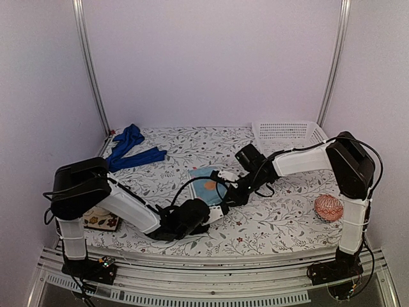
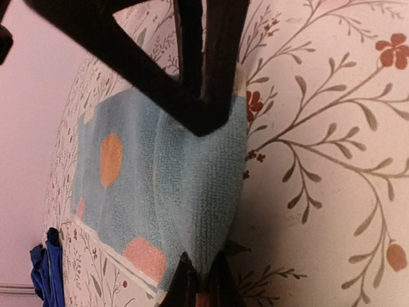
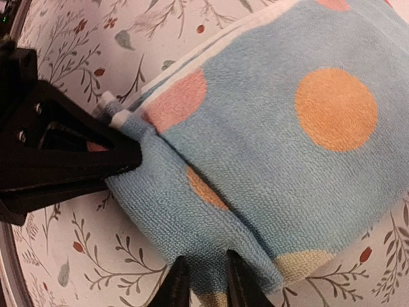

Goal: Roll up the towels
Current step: Roll the towel at the center of the board.

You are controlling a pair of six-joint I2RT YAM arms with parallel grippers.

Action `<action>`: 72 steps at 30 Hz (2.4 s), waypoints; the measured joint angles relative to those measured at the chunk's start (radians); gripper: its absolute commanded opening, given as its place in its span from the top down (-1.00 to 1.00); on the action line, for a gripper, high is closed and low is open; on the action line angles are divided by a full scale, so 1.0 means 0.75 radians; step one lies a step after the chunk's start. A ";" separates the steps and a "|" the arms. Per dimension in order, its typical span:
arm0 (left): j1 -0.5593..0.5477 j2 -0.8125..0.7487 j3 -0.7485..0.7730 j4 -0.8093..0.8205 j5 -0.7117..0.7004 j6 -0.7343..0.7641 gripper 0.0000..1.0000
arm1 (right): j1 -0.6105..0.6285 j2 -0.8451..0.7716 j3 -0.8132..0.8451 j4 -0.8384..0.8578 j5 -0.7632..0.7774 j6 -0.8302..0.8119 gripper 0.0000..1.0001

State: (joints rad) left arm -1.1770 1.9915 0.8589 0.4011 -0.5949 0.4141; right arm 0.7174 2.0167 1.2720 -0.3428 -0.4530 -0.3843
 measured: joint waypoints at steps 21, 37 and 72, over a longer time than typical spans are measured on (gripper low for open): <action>0.229 -0.237 -0.053 -0.280 0.668 -0.176 1.00 | 0.291 -0.749 -0.841 0.615 0.351 -0.449 -0.30; 0.351 -0.239 0.088 -0.573 1.031 -0.233 1.00 | 0.365 -0.486 -0.867 0.966 0.611 -0.899 -0.31; 0.418 -0.364 0.020 -0.692 1.230 -0.278 -0.10 | 0.412 -0.243 -0.575 0.797 0.644 -0.827 0.95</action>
State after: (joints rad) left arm -0.8639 1.7187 0.8738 -0.1177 0.3279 0.2058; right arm 1.0264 1.8347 0.8410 0.2550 0.0299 -1.0046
